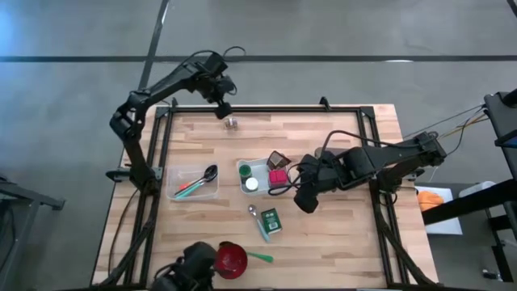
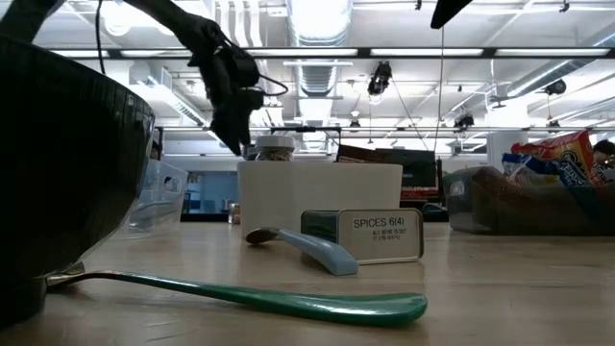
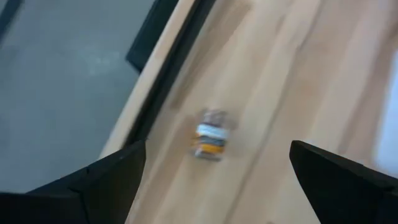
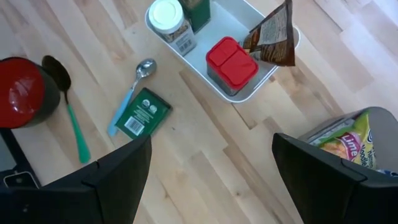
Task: Pick & Place Food Item
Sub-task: Put the brown seasoning bottle into the white bin
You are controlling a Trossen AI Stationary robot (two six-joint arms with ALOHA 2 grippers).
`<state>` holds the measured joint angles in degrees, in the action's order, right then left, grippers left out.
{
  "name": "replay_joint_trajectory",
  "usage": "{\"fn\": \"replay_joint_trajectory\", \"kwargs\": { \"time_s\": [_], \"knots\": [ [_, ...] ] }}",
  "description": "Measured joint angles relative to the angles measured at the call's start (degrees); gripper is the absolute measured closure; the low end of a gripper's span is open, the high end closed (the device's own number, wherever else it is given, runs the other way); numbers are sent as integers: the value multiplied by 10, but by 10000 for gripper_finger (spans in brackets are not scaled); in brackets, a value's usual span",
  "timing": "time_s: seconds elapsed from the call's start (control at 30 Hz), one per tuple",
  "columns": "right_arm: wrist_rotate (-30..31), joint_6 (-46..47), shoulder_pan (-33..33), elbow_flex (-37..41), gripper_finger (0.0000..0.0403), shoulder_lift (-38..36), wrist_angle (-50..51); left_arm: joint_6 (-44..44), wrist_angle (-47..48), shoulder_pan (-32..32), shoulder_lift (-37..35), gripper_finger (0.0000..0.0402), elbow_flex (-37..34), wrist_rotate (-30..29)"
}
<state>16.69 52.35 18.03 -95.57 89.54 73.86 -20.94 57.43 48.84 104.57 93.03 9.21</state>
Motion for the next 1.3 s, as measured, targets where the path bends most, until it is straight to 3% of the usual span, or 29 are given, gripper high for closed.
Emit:
{"fn": "replay_joint_trajectory", "kwargs": {
  "time_s": [0.67,1.13,1.3],
  "knots": [
    [0,21,29,0,71,0,0,-34,22,-19,143,2,-1,-45],
    [-1,37,46,0,71,0,0,-96,-42,-35,162,4,-26,-71],
    [-1,45,50,0,71,0,0,-110,-40,-43,162,39,-47,-83]
  ]
}}
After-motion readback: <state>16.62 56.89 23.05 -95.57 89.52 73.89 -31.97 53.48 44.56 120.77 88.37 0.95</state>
